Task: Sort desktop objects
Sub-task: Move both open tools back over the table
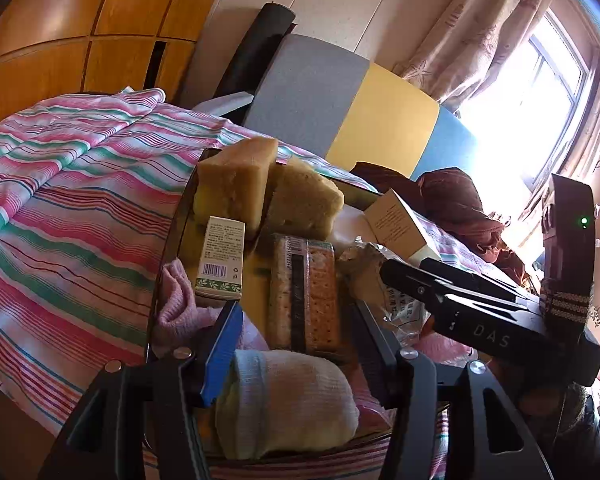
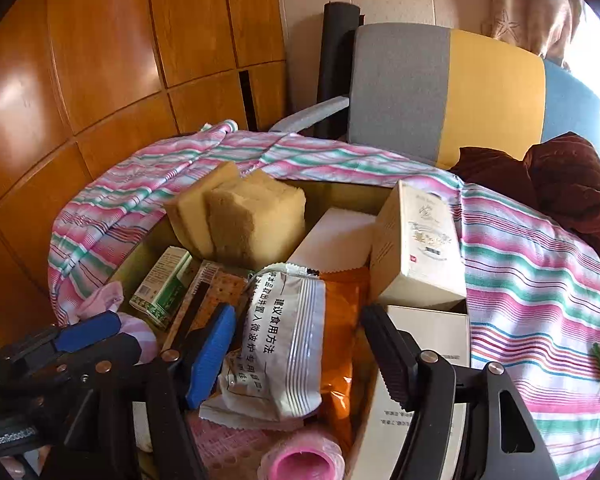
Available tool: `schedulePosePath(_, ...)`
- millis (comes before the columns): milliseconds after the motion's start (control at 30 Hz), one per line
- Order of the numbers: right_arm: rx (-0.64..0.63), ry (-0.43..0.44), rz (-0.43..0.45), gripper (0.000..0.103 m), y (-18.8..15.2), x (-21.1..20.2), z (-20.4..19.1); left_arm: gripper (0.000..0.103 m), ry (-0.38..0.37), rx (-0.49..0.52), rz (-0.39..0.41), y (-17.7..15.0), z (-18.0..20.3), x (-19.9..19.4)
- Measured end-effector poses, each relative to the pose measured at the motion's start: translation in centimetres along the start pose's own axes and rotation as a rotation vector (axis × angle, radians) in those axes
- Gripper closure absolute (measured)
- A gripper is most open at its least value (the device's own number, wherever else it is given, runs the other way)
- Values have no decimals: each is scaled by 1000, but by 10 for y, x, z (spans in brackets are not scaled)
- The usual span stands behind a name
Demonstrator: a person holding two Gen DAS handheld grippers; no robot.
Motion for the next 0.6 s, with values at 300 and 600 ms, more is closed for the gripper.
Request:
schedulePosePath(300, 139, -19, 160, 24, -41, -80, 65, 45, -16, 114, 12, -3, 34, -8)
schedulePosePath(600, 509, -343, 115, 23, -148, -130, 220, 44, -118, 318, -36, -1, 117, 1)
Point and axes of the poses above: each gripper's, at about its wrist camera, not at the fingertips, and x roughly the way its jaws point, z to its right, y to its top, the point moved 3 cm from there along x, roughly the way its jaws point, and after that the axes turned 11 degrees about -z, right-handed, at the moved point
